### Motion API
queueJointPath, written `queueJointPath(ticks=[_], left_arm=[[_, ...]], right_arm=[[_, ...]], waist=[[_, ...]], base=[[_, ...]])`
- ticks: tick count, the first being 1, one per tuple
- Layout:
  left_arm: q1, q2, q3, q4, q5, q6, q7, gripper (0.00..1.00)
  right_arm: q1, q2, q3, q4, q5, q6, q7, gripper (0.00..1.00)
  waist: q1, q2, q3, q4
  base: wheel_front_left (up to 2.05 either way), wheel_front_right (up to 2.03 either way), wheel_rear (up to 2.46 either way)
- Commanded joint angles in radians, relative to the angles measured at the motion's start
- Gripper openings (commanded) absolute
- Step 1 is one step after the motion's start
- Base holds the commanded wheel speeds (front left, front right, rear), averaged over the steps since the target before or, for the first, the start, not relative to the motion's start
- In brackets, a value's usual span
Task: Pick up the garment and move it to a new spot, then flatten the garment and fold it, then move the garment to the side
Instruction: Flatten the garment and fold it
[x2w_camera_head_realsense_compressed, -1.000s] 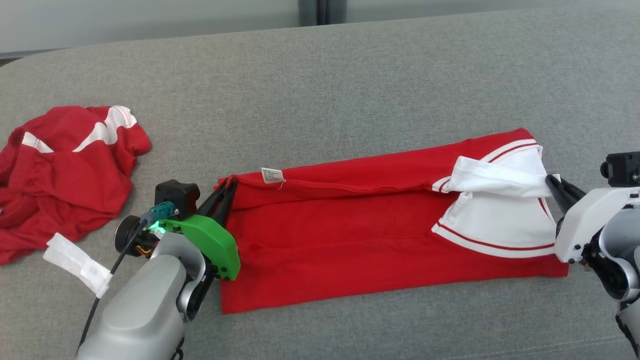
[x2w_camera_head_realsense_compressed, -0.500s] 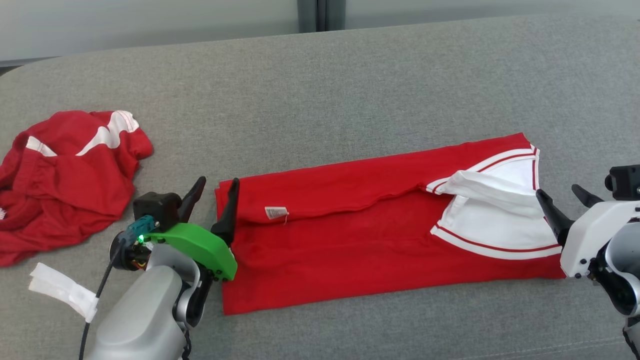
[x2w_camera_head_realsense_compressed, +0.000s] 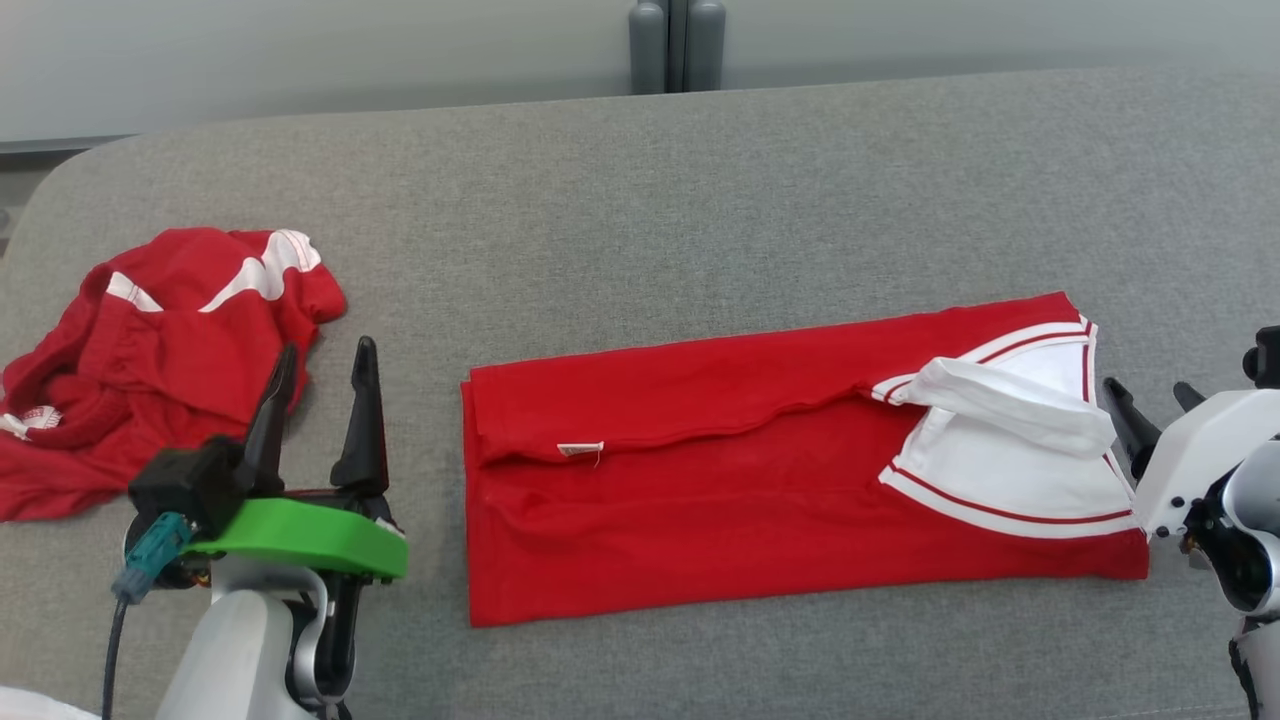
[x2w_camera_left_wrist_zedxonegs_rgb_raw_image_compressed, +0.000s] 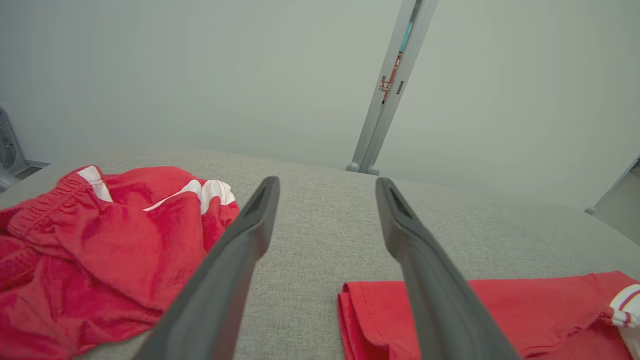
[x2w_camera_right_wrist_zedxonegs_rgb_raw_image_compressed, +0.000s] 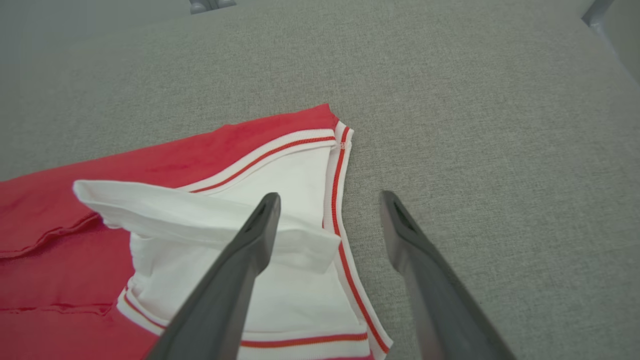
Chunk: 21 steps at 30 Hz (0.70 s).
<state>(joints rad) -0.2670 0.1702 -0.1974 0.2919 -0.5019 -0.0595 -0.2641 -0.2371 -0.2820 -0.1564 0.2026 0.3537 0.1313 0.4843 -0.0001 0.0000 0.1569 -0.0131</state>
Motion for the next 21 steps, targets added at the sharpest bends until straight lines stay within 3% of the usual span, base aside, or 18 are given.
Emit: queueJointPath(ticks=[1,10,21], left_arm=[[0.018,-0.009,0.025,-0.006,0.018,-0.013,0.001,1.0],[0.048,-0.047,0.126,-0.005,0.113,-0.051,0.0,1.0],[0.035,-0.076,0.147,0.01,0.148,-0.07,0.0,1.0]], right_arm=[[-0.018,0.009,-0.011,0.02,-0.01,-0.001,0.007,1.0],[-0.097,0.045,-0.064,0.148,-0.057,-0.001,-0.028,1.0],[-0.134,0.085,-0.092,0.314,-0.1,-0.001,0.14,1.0]], waist=[[0.0001,0.0,0.001,0.005],[0.0001,0.0,0.03,0.036],[0.0001,0.0,0.052,0.071]], base=[[0.0,0.0,0.0],[0.0,0.0,0.0],[0.0,0.0,0.0]])
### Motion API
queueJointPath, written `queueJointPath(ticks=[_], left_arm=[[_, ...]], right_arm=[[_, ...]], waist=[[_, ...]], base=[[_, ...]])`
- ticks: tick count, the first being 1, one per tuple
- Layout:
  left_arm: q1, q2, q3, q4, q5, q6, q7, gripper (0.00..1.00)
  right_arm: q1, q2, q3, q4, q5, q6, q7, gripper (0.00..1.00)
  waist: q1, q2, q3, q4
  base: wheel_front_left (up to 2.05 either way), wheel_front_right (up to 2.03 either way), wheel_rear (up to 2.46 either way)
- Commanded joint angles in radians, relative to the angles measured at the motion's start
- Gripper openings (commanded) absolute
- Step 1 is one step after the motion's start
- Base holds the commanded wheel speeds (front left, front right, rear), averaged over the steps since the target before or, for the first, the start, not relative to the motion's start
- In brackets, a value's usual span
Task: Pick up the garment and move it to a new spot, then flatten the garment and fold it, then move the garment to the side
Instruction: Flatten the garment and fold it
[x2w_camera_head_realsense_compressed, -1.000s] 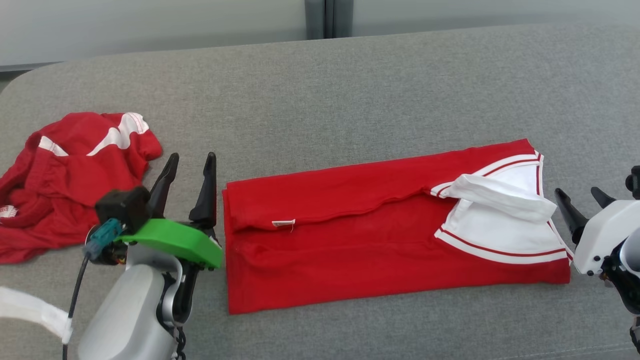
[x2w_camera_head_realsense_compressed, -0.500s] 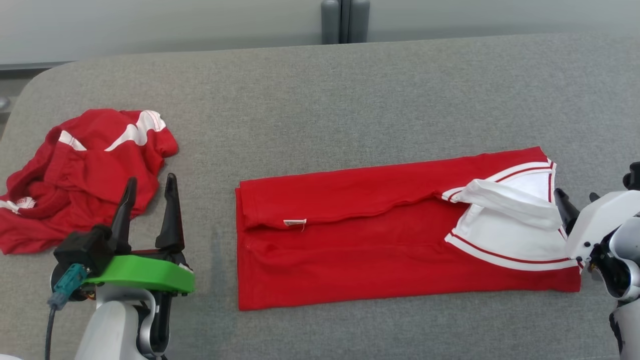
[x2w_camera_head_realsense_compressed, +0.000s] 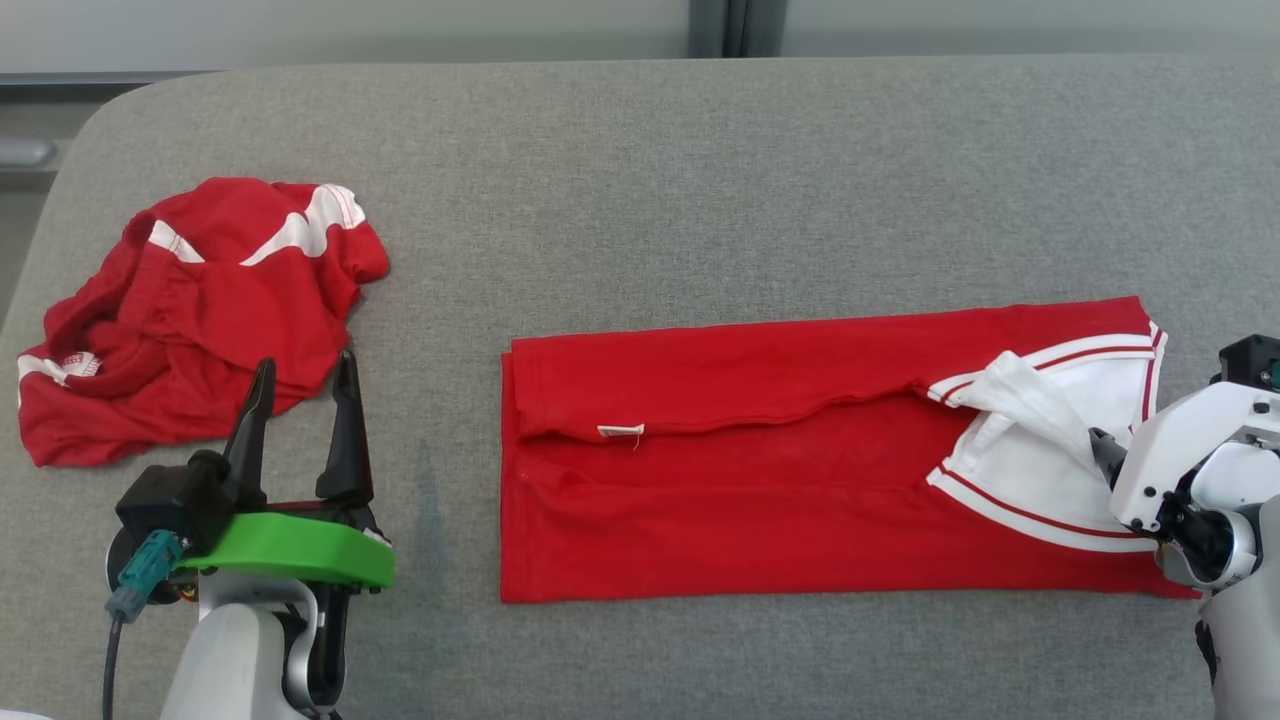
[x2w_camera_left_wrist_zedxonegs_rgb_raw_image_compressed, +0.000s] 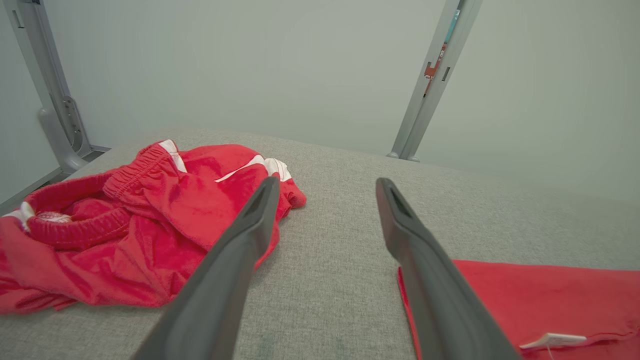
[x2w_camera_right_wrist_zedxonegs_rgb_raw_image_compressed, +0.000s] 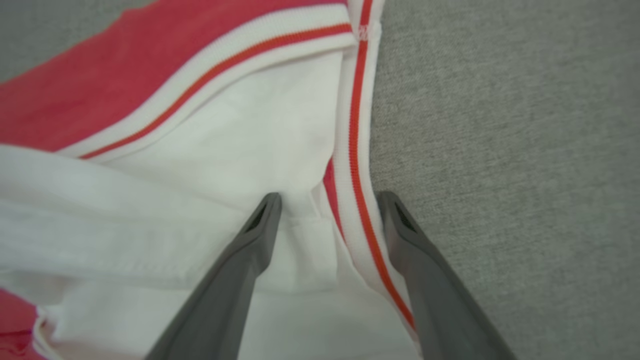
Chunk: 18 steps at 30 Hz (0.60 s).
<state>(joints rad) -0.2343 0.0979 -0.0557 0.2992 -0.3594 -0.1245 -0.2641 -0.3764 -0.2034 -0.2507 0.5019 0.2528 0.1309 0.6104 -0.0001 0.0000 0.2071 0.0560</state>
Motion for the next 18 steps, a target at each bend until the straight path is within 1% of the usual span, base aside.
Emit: queueJointPath(ticks=[1,4,7,8,9,10,11,14,18], left_arm=[[0.003,-0.004,0.007,0.003,0.007,-0.006,0.0,1.0],[0.003,-0.006,0.009,0.008,0.011,-0.006,0.0,1.0],[0.001,-0.007,0.004,0.011,0.01,-0.006,0.0,1.0],[0.001,-0.007,0.003,0.01,0.01,-0.007,0.0,1.0],[0.001,-0.004,0.001,0.01,0.009,-0.007,0.0,1.0],[0.001,-0.002,-0.001,0.009,0.007,-0.007,0.0,1.0],[0.0,0.001,-0.003,0.009,0.005,-0.007,0.0,1.0],[-0.005,0.006,-0.011,0.013,-0.004,-0.007,0.0,1.0],[-0.009,0.011,-0.016,0.013,-0.007,-0.007,0.0,1.0]], right_arm=[[0.007,0.009,0.006,0.022,0.004,-0.001,0.028,1.0],[0.01,0.003,0.015,0.033,-0.002,0.0,0.043,1.0],[0.006,-0.005,0.026,0.04,-0.005,0.0,0.034,1.0],[0.005,-0.007,0.028,0.044,-0.003,0.0,0.034,0.9],[0.004,-0.01,0.031,0.05,-0.007,0.0,0.034,0.47],[0.003,-0.012,0.035,0.052,-0.011,-0.001,0.029,0.13],[-0.001,-0.013,0.03,0.057,-0.012,-0.001,0.026,0.0],[-0.01,-0.021,0.02,0.065,-0.023,-0.002,0.009,0.0],[-0.016,-0.035,-0.023,0.057,-0.039,-0.003,-0.027,0.0]], waist=[[0.0001,0.0,0.002,0.003],[0.0001,0.0,0.004,0.005],[0.0001,0.0,0.005,0.004],[0.0001,0.0,0.006,0.003],[0.0001,0.0,0.007,0.002],[0.0001,0.0,0.008,0.001],[0.0001,0.0,0.009,-0.001],[0.0001,0.0,0.012,-0.007],[0.0001,0.0,0.012,-0.017]], base=[[0.0,0.0,0.0],[0.0,0.0,0.0],[0.0,0.0,0.0],[0.0,0.0,0.0],[0.0,0.0,0.0],[0.0,0.0,0.0],[0.0,0.0,0.0],[0.0,0.0,0.0],[0.0,0.0,0.0]])
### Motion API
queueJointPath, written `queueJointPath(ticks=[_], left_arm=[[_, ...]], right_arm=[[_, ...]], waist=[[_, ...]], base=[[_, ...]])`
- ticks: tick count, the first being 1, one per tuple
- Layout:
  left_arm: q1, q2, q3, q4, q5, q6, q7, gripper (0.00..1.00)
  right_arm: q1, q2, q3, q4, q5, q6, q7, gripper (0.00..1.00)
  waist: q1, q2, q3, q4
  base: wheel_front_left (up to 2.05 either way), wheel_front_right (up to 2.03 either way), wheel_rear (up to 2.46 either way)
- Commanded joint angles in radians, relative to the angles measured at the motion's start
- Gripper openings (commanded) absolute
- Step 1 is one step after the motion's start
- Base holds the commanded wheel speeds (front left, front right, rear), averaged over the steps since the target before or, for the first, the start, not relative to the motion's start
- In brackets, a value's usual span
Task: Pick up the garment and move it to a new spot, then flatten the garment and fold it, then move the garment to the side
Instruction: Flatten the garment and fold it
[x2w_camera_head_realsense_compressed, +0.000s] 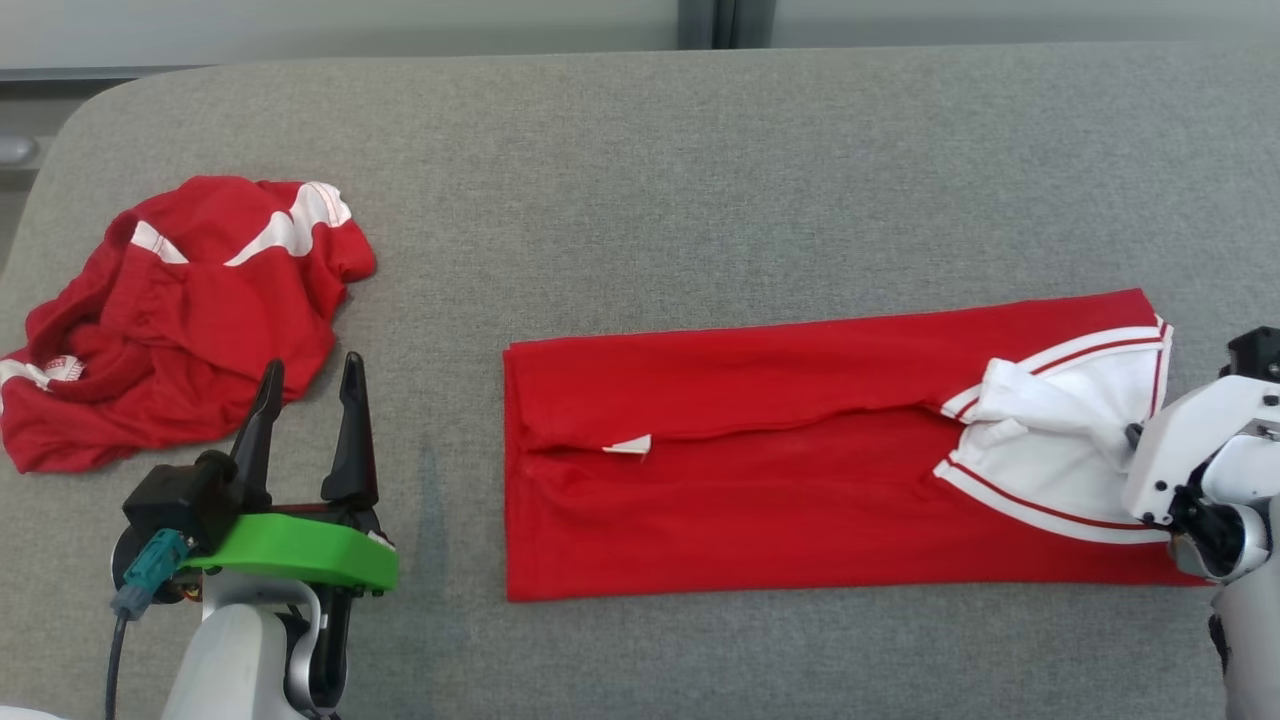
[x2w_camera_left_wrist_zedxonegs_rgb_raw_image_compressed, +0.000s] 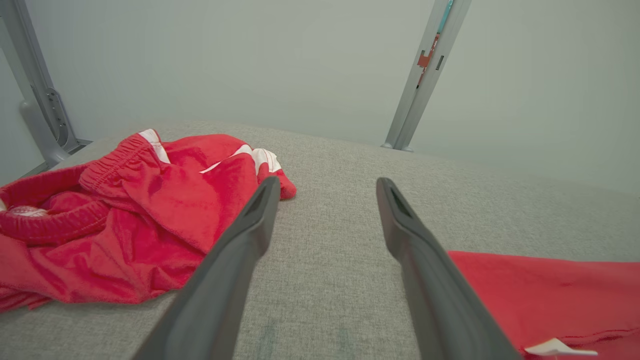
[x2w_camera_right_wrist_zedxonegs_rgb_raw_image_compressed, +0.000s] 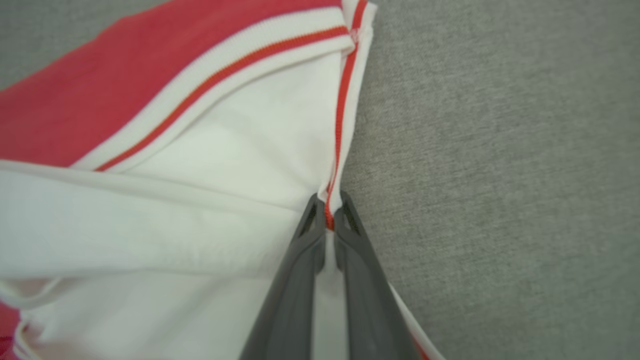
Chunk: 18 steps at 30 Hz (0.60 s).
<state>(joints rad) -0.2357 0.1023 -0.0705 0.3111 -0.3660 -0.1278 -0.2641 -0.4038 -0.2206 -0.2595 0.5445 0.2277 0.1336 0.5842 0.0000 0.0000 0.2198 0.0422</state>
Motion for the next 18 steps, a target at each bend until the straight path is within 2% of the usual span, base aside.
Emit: queueJointPath(ticks=[1,8,13,18], left_arm=[[-0.006,0.007,0.002,0.001,-0.002,-0.004,0.0,1.0],[0.009,0.01,0.015,-0.006,0.0,-0.003,0.0,1.0],[0.017,0.006,0.013,-0.011,0.006,-0.003,0.0,1.0],[0.016,0.006,0.011,-0.01,0.006,-0.003,0.0,1.0]], right_arm=[[0.013,-0.02,-0.029,0.003,-0.018,-0.005,-0.014,0.0],[0.039,-0.041,-0.155,-0.087,-0.067,-0.004,-0.052,0.0],[0.081,-0.057,-0.218,-0.193,-0.094,-0.004,-0.054,0.0],[0.115,-0.046,-0.207,-0.313,-0.088,-0.004,-0.053,0.0]], waist=[[0.0,0.0,-0.003,-0.007],[0.0,0.0,-0.015,-0.034],[0.0,0.0,-0.022,-0.046],[0.0,0.0,-0.029,-0.054]], base=[[0.0,0.0,0.0],[0.0,0.0,0.0],[0.0,0.0,0.0],[0.0,0.0,0.0]])
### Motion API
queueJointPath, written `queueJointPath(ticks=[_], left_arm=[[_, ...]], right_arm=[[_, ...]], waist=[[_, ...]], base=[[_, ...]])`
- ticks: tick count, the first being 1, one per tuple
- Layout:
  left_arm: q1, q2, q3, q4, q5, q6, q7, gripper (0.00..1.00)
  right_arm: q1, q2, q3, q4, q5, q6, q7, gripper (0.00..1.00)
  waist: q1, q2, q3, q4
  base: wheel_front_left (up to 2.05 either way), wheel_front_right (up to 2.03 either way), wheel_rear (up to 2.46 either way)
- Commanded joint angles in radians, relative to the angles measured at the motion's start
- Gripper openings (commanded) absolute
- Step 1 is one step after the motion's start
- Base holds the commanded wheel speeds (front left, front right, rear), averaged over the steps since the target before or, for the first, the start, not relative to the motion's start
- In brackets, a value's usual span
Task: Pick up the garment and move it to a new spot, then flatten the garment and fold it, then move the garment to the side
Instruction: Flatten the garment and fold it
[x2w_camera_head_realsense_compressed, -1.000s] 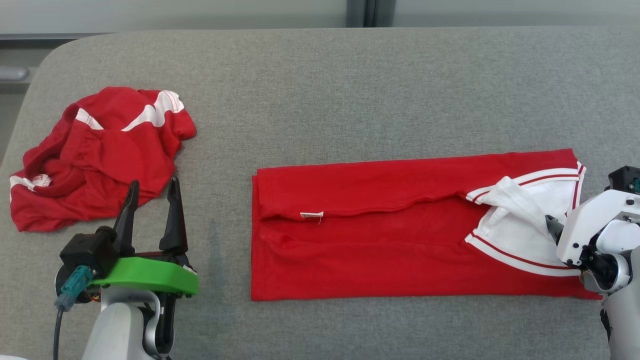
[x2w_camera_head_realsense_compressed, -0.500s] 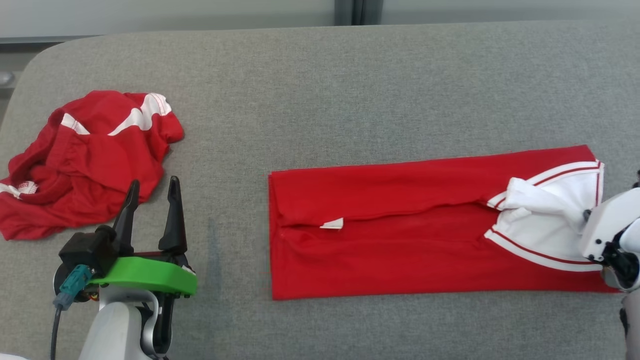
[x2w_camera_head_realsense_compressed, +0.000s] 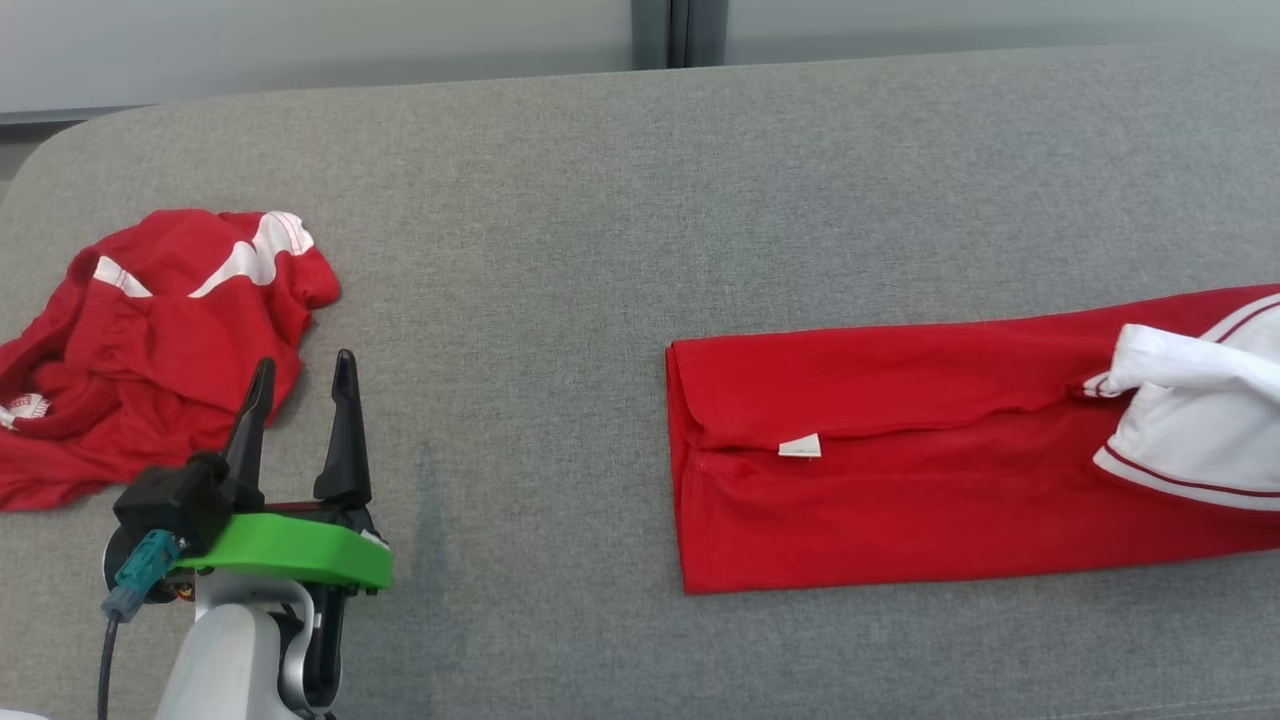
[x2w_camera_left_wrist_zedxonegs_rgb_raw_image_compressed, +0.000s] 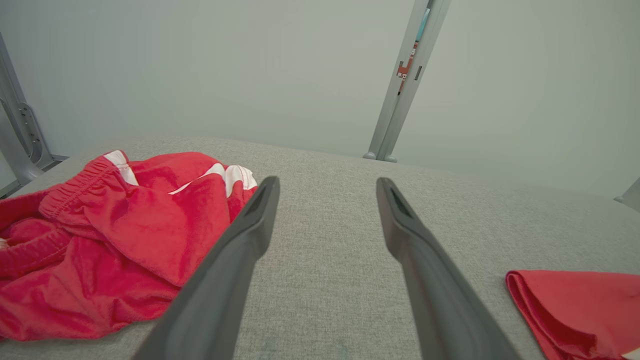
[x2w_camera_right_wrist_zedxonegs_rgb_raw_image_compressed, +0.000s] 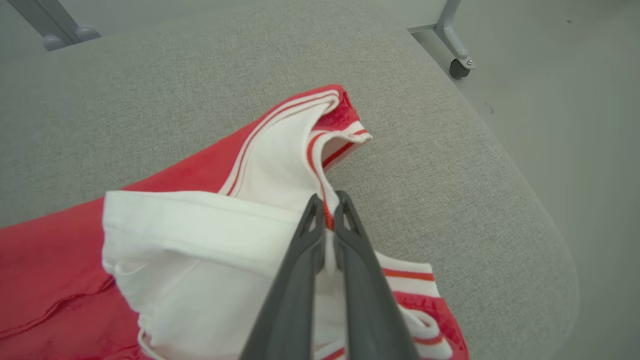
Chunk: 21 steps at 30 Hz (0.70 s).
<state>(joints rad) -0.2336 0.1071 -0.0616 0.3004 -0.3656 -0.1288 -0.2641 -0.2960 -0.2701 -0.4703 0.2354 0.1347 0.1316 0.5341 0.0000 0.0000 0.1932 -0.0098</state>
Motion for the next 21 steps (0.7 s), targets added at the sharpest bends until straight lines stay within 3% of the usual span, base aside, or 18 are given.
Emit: queueJointPath(ticks=[1,5,12,21], left_arm=[[0.015,0.001,0.003,0.002,0.006,-0.002,0.0,1.0],[0.029,0.0,0.002,0.006,0.006,-0.002,0.0,1.0],[0.027,0.007,-0.022,0.022,0.0,-0.002,0.0,1.0],[0.032,0.005,-0.035,0.028,-0.008,-0.002,0.0,1.0]], right_arm=[[0.019,0.006,0.022,-0.031,0.007,-0.002,0.006,0.0],[0.045,0.04,0.112,-0.13,0.024,-0.001,0.029,0.0],[0.085,0.08,0.374,-0.243,0.057,-0.001,0.104,0.0],[0.033,0.086,0.681,-0.198,0.121,-0.001,0.148,0.0]], waist=[[0.0,0.0,-0.004,-0.003],[0.0,0.0,-0.021,-0.009],[0.0,0.0,-0.049,-0.001],[0.0,0.0,-0.06,0.023]], base=[[0.0,0.0,0.0],[0.0,0.0,0.0],[0.0,0.0,0.0],[0.0,0.0,0.0]])
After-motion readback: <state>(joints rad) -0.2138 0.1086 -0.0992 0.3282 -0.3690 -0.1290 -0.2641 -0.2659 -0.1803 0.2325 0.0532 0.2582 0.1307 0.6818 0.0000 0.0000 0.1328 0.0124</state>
